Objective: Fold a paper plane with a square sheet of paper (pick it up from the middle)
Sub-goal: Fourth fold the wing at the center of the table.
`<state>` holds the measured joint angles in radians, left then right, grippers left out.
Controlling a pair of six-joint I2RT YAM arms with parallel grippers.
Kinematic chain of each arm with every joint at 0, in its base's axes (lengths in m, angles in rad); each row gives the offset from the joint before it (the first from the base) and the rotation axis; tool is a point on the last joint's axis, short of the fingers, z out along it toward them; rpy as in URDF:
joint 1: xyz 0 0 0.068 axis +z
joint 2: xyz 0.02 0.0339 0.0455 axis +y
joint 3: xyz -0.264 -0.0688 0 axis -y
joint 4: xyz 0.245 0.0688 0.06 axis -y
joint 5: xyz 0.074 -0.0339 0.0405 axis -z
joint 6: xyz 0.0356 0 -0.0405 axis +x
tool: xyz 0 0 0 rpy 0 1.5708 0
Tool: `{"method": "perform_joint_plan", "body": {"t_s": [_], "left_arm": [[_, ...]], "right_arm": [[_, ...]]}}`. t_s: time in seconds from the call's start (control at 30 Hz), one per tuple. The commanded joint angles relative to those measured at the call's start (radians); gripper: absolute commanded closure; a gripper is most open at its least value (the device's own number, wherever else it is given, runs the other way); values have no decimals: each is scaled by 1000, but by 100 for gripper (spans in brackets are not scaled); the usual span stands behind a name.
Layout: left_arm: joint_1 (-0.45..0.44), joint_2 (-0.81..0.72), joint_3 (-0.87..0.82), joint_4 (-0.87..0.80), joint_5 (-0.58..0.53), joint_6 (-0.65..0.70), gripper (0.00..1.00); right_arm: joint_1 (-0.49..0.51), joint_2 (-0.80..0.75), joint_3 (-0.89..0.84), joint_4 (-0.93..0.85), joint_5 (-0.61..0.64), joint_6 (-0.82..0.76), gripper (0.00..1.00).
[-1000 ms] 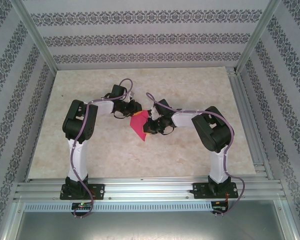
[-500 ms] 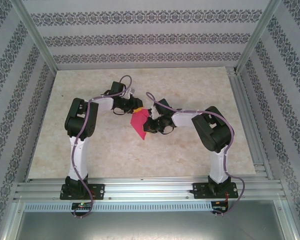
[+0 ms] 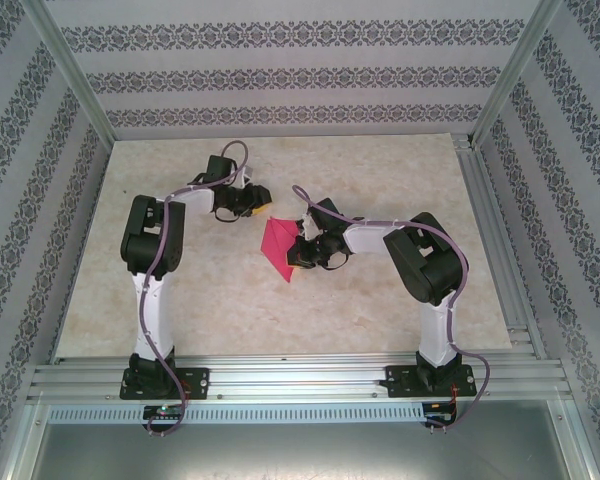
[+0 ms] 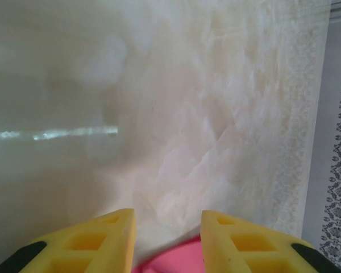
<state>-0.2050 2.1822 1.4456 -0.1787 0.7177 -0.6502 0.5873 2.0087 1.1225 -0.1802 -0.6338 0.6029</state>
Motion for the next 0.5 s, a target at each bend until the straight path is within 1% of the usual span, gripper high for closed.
{"method": "perform_joint_plan", "body": {"t_s": [0.0, 0.07, 0.17, 0.3, 0.4, 0.47], "left_arm": [[-26, -145, -92, 31, 53, -17, 64], [-49, -198, -170, 70, 86, -40, 66], [-92, -242, -254, 97, 85, -72, 68], [-145, -230, -289, 122, 93, -89, 69], [-167, -198, -290, 148, 87, -110, 71], [-170, -178, -288, 133, 43, -117, 73]], "right_arm": [[-2, 32, 15, -50, -9, -16, 95], [-1, 30, 15, -50, -9, -17, 94], [-3, 26, 11, -43, -11, -13, 92], [-1, 14, 8, -28, -19, -6, 86], [0, -6, 2, -9, -24, 2, 83], [-1, -18, 3, -14, -30, -2, 82]]}}
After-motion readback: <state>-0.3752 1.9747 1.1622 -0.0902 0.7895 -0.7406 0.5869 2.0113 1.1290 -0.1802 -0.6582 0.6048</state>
